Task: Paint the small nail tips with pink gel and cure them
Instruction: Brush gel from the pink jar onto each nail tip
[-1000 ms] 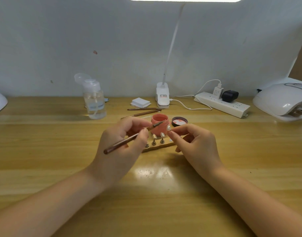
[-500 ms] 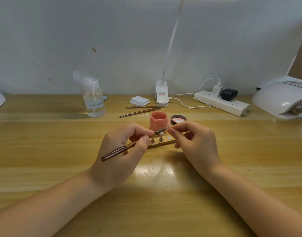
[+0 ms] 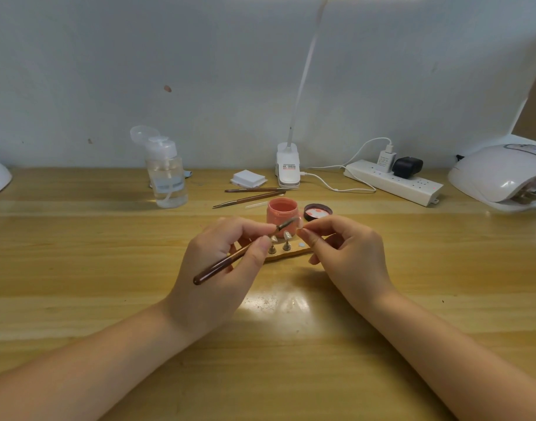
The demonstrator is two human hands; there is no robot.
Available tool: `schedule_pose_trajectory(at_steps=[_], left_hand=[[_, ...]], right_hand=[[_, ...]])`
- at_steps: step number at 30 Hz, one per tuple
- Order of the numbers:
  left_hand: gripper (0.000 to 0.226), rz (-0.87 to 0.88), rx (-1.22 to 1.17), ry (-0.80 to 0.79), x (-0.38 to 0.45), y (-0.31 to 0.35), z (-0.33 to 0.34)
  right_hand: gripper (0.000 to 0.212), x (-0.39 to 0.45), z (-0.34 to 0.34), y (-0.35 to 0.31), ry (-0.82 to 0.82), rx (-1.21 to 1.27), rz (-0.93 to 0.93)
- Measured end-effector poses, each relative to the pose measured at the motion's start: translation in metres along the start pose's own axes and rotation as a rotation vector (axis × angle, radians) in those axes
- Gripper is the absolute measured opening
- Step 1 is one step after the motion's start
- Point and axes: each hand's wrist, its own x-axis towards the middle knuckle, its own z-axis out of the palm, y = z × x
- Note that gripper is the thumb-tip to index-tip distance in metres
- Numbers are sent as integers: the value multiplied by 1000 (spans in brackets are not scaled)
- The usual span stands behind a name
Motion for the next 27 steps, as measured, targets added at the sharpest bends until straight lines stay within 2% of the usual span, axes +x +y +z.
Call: schedule_pose_trajectory(at_steps=[7,12,22,27], left_hand=[[26,5,4,24,-1,0,1],[26,66,2,-24,-2,-3,0],[26,51,-9,-4,0,-4,0],[23,93,59,-28,1,-4,3]], right_hand=[[8,-1,0,1,8,12,-10],[6,0,1,2,24,18,1],[6,1,2,3,11,33,0],[9,0,2,3,12,41,-6]])
